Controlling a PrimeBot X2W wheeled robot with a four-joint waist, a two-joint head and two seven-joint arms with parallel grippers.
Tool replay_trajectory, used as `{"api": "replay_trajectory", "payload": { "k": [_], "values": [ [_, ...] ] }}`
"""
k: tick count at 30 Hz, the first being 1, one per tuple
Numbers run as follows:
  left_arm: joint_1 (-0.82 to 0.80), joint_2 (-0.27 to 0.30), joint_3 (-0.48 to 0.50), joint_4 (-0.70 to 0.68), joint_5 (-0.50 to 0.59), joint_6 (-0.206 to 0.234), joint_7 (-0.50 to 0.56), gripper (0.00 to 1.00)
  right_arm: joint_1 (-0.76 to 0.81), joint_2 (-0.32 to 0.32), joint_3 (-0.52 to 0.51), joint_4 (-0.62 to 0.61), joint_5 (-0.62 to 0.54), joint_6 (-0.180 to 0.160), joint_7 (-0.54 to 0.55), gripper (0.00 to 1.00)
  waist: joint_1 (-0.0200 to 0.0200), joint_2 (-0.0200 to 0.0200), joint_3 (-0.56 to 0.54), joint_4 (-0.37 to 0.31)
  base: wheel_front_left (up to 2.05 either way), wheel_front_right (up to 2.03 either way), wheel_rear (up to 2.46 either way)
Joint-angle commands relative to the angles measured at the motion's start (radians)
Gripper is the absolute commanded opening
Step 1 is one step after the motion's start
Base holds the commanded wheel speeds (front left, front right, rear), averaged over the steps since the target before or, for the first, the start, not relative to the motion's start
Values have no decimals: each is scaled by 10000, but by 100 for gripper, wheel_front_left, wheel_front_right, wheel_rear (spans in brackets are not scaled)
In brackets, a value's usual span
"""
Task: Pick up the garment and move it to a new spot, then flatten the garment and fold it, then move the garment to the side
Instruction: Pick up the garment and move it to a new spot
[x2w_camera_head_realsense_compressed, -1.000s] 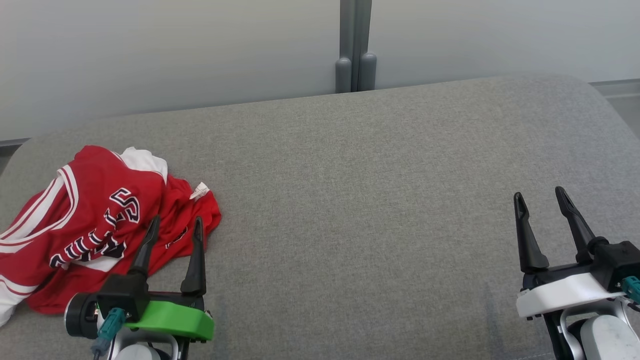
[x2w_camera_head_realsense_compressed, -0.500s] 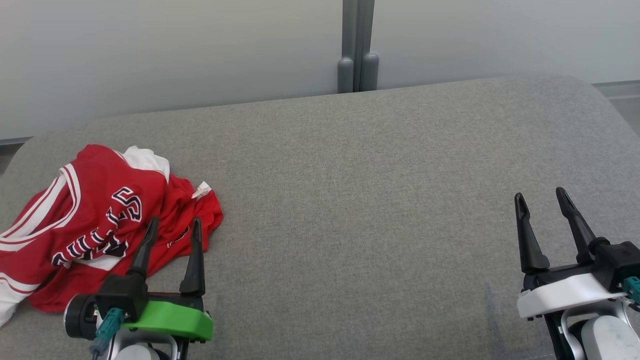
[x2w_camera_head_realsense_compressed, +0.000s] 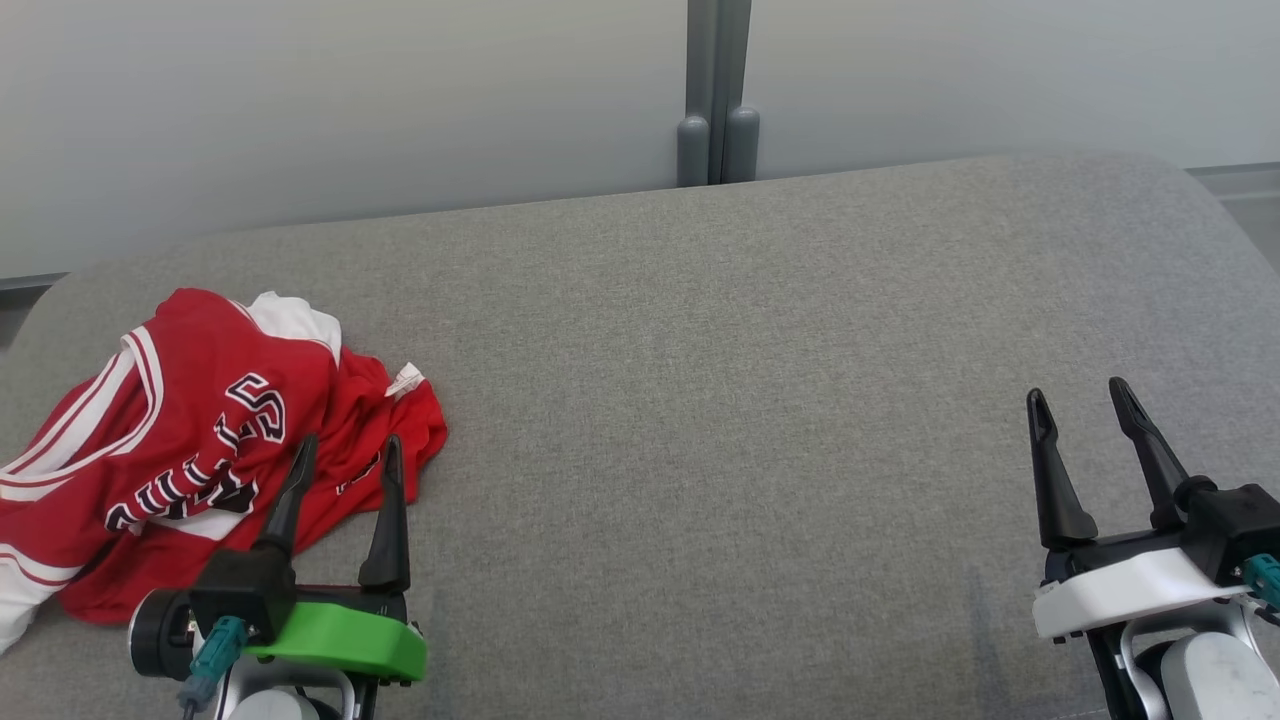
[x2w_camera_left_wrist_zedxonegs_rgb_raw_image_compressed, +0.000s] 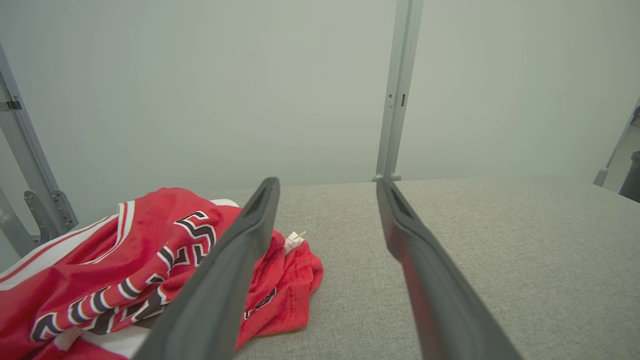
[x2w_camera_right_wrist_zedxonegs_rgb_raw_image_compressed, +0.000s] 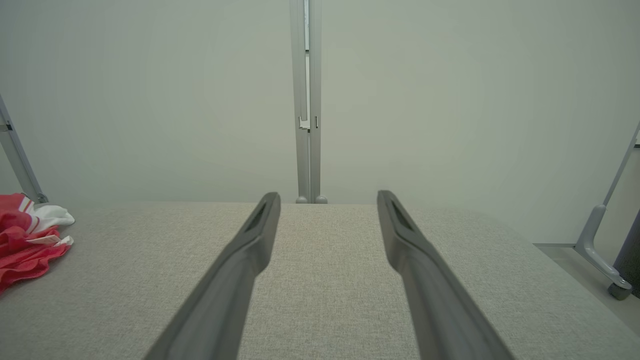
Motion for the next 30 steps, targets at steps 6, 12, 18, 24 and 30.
{"api": "replay_trajectory", "payload": {
  "k": [6, 12, 18, 24, 30],
  "values": [
    [-75, 4, -18, 19, -95, -26, -16, 100, 101, -57, 12, 27, 78, 4, -5, 100, 0, 0, 6, 19, 0, 0, 0],
    [-120, 6, -15, 68, -120, -24, -16, 100, 144, -44, -56, -15, 113, 4, -6, 100, 0, 0, -17, 224, 0, 0, 0],
    [-101, 6, 93, 122, -188, 36, -16, 100, 161, -50, 65, -3, 201, 2, -6, 100, 0, 0, -44, 609, 0, 0, 0],
    [-61, 8, 108, 164, -279, 128, -16, 100, 194, -113, 165, 29, 332, 2, -5, 100, 0, 0, -73, 1130, 0, 0, 0],
    [-34, 8, 115, 135, -337, 214, -16, 100, 218, -130, 314, 13, 435, 4, -5, 100, 0, 0, -115, 1709, 0, 0, 0]
  ]
}}
